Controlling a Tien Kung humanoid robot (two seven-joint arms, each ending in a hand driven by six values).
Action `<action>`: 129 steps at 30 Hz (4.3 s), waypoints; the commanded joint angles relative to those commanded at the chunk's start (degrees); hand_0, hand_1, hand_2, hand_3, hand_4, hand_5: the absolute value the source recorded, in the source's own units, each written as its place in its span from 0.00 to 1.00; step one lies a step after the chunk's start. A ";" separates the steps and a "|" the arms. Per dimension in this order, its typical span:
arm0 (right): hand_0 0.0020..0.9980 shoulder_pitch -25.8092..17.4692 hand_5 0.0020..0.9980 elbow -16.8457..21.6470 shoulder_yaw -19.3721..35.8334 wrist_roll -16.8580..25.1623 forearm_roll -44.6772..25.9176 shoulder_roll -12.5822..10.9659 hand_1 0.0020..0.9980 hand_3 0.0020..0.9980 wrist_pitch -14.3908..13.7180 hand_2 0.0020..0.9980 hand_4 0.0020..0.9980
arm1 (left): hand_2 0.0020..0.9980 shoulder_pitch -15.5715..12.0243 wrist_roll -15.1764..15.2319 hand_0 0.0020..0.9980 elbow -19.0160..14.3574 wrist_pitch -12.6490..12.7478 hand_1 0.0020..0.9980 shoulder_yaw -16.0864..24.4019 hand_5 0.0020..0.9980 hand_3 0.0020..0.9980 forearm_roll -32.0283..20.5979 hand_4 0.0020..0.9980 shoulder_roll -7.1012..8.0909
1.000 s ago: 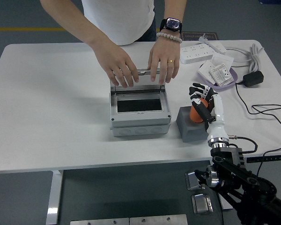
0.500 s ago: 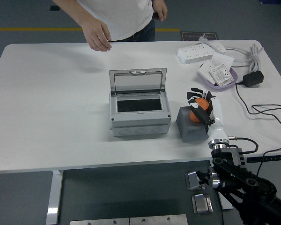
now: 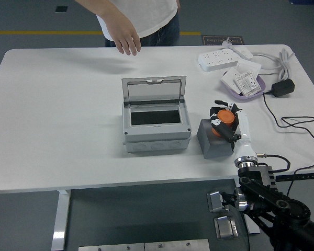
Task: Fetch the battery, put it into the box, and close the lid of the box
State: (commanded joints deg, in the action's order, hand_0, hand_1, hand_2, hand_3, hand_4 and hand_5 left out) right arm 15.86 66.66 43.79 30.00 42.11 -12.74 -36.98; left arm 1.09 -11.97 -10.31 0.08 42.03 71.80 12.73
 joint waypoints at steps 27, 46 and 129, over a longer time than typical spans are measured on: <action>0.21 0.47 0.00 0.24 -0.13 -1.09 -0.57 -0.10 0.21 0.21 0.00 0.22 0.00 | 0.63 -0.16 0.96 0.64 0.00 1.04 0.71 0.28 0.44 0.60 -0.20 0.59 0.44; 0.21 4.94 0.00 1.86 1.46 -7.64 7.57 -1.62 0.20 0.25 0.00 0.20 0.00 | 0.63 -0.05 1.07 0.64 0.00 1.39 0.71 0.33 0.47 0.60 0.72 0.60 0.28; 0.21 35.49 0.00 -3.48 -29.93 -59.77 58.66 8.83 0.24 0.25 15.47 0.25 0.00 | 0.63 2.17 0.10 0.64 0.00 0.32 0.71 0.33 0.46 0.60 2.37 0.60 1.63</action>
State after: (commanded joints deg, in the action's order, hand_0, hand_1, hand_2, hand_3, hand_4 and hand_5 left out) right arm 51.35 63.19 13.86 -29.77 100.77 -3.90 -21.51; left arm 3.26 -11.88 -10.31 0.40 42.36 74.18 14.36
